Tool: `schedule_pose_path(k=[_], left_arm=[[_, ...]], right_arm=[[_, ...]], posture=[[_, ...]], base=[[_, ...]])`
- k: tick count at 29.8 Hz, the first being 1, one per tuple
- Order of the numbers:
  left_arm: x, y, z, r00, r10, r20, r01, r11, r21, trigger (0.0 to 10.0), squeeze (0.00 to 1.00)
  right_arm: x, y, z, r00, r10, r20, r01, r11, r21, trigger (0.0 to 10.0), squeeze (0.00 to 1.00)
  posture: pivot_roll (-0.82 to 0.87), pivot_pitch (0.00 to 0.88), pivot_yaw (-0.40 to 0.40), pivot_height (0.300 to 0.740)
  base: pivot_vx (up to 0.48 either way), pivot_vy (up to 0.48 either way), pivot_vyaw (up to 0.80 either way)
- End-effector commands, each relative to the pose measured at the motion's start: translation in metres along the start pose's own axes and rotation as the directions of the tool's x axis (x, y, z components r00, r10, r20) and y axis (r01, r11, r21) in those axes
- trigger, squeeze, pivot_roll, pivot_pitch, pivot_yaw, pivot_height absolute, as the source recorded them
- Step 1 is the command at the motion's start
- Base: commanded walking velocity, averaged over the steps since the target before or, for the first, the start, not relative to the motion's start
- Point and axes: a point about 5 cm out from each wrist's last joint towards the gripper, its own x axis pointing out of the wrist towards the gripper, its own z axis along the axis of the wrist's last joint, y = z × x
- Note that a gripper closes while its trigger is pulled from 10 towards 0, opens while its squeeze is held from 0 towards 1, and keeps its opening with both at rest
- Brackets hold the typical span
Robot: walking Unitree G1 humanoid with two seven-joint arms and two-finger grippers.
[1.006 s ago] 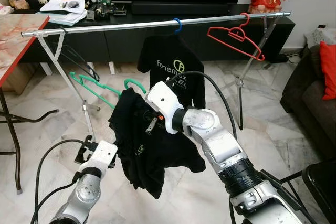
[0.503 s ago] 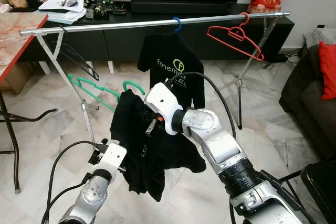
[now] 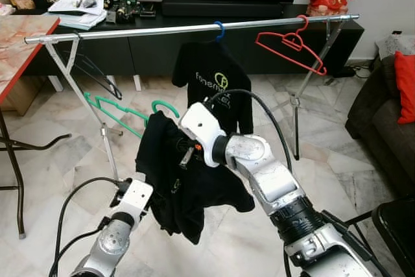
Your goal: Hang hanger
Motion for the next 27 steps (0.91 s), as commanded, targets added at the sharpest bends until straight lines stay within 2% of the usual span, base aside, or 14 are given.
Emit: schedule_pose_path(k=[1,27], left_arm=[[-0.0017,-0.0007,-0.0060,1.000,-0.007,-0.030,0.007,1.000,-0.004,0.0,0.00],[-0.0025,-0.0060,-0.0070,0.999,-0.026,-0.038,0.025,0.999,-0.047,0.0,0.00]], right_arm=[[-0.0002,0.0025,0.0109,0.999,0.011,0.046,-0.010,1.000,-0.018,0.0,0.00],[-0.0009,0.0037,0.0076,0.999,0.007,0.040,-0.007,1.000,-0.009,0.0,0.00]], posture=[[0.00,0.117,-0.043,0.740],[0.00,0.120,-0.041,0.740]], base=[[0.000,0.000,0.00],[0.000,0.000,0.00]])
